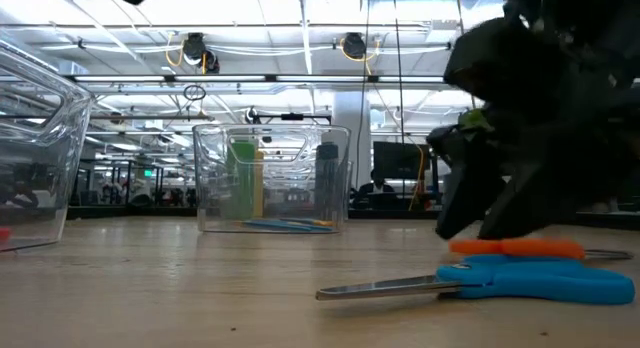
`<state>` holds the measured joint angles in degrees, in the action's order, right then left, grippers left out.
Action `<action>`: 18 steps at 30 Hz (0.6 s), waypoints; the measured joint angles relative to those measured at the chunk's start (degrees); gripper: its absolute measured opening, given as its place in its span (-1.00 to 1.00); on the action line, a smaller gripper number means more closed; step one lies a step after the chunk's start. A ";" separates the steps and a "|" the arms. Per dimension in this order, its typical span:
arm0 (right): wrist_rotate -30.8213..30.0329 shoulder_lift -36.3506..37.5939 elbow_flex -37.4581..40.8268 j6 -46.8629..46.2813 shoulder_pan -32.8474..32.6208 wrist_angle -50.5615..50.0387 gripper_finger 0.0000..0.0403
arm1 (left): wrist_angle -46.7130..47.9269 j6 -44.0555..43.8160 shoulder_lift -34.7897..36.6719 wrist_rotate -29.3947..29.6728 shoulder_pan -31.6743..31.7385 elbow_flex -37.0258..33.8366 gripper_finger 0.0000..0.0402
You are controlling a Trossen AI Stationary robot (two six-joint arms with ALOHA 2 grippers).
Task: Pick & Place Paint Supplies
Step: Put the orange scissors into the bottom transparent bin
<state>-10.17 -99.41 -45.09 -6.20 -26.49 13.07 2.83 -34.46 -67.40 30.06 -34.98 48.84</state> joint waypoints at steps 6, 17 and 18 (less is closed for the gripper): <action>-0.24 -1.55 -0.21 -0.38 0.48 -2.52 -0.15 | 0.09 1.95 0.00 -0.04 3.97 0.00 -0.32; 0.04 -1.62 -0.23 -2.71 1.25 -9.05 -0.50 | 0.48 2.72 0.00 -0.13 7.06 0.00 -0.32; 0.04 -1.62 -0.20 -2.25 1.25 -9.13 -0.56 | 0.48 2.72 0.00 -0.13 7.20 0.00 -0.32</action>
<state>-10.13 -101.03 -45.30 -8.44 -25.23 3.94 3.31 -31.75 -67.40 29.93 -27.78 48.84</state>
